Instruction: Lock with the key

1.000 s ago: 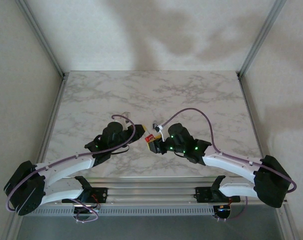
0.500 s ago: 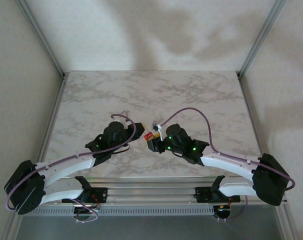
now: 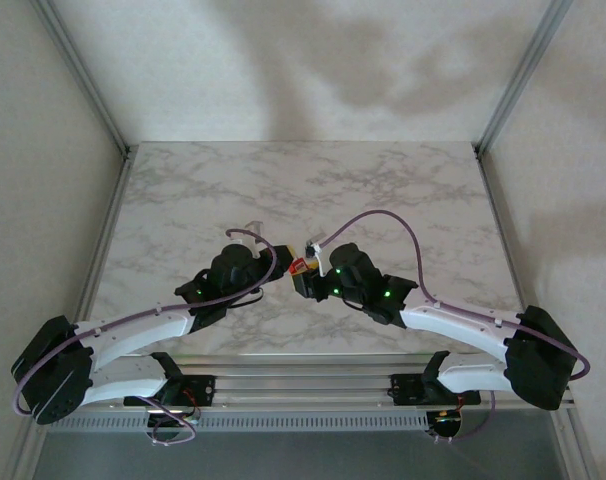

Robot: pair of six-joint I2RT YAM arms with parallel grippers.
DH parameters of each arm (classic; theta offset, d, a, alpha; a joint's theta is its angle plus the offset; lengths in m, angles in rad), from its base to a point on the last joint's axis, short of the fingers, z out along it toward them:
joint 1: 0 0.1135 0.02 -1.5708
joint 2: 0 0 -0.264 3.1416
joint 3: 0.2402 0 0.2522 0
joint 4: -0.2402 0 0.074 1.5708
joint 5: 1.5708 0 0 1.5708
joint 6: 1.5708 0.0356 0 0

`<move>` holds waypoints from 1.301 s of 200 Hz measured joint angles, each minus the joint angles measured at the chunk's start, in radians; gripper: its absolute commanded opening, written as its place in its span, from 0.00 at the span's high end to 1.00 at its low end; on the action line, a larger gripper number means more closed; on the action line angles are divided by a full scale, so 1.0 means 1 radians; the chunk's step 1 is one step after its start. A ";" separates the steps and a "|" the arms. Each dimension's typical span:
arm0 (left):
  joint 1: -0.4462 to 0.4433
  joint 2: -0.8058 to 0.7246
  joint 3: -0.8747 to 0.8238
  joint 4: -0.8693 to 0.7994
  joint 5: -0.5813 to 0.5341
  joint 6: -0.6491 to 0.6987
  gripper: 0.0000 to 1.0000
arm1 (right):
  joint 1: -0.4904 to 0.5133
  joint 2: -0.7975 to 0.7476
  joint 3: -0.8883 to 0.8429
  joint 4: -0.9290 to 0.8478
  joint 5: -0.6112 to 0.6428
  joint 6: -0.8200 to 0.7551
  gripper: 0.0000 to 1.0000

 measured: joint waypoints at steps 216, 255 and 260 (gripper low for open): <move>-0.018 -0.140 0.049 -0.236 -0.061 0.049 0.25 | -0.038 -0.083 -0.001 -0.044 0.036 -0.048 1.00; -0.018 -0.138 0.085 -0.249 -0.045 0.049 0.26 | -0.038 -0.089 -0.013 -0.049 -0.011 -0.073 1.00; -0.018 -0.135 0.089 -0.249 -0.039 0.048 0.26 | -0.038 -0.089 -0.013 -0.048 -0.016 -0.076 1.00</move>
